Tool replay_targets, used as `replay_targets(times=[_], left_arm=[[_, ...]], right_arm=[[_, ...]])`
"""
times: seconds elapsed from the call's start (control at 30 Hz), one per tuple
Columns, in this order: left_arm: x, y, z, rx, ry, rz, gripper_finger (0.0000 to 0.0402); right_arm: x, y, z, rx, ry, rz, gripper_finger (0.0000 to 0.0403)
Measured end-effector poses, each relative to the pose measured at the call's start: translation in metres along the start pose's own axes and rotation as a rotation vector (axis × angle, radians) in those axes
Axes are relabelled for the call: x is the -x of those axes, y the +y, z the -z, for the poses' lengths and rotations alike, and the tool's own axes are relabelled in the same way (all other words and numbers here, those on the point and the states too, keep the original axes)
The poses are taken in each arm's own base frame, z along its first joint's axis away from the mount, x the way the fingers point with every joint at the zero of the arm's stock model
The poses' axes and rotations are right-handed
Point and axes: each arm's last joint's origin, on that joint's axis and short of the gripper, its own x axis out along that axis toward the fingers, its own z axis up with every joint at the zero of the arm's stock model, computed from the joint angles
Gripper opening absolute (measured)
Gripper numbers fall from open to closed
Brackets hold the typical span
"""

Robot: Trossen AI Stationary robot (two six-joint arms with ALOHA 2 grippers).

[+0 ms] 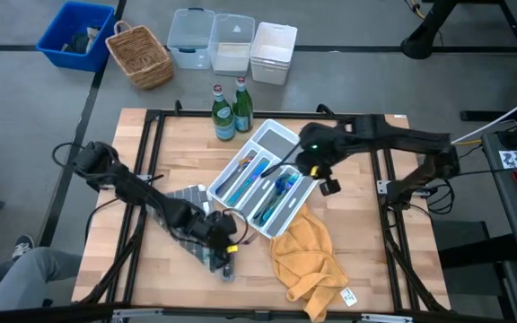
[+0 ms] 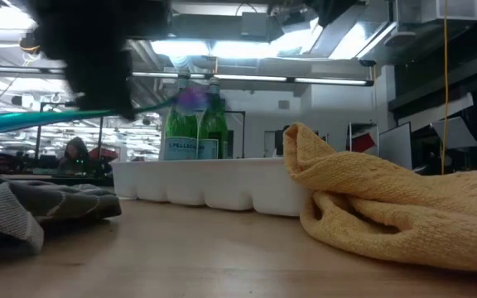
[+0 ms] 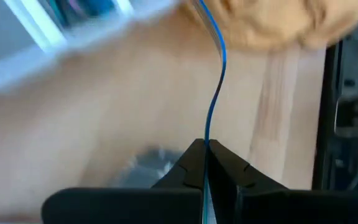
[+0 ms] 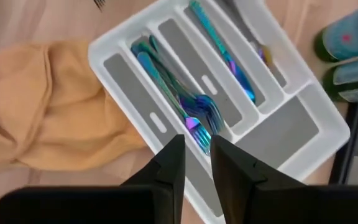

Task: Sort silverware
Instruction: Put the blue fork into the cutlery tray

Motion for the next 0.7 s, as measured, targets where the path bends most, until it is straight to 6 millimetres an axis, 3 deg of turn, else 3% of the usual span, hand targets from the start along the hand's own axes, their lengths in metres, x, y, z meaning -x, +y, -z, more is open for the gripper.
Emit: replay_targets(times=[0.17,0.4,0.57,0.7], left_arm=[[0.002,0.017,-0.031,0.022,-0.149,-0.023,0.0002],[-0.001,0.059,-0.084,0.170,-0.409,-0.074,0.0002],[-0.009,0.088,-0.104,0.239,-0.478,-0.107,0.0002],[-0.026,0.097,-0.111,0.267,-0.486,-0.041,0.0001]], right_arm=[[0.028,0.008,0.013,-0.094,-0.067,0.027,0.0078],[0.055,0.024,0.043,-0.169,-0.150,0.053,0.0078],[0.057,0.034,0.064,-0.211,-0.242,0.079,0.0078],[0.050,0.041,0.082,-0.260,-0.295,0.094,0.0078]])
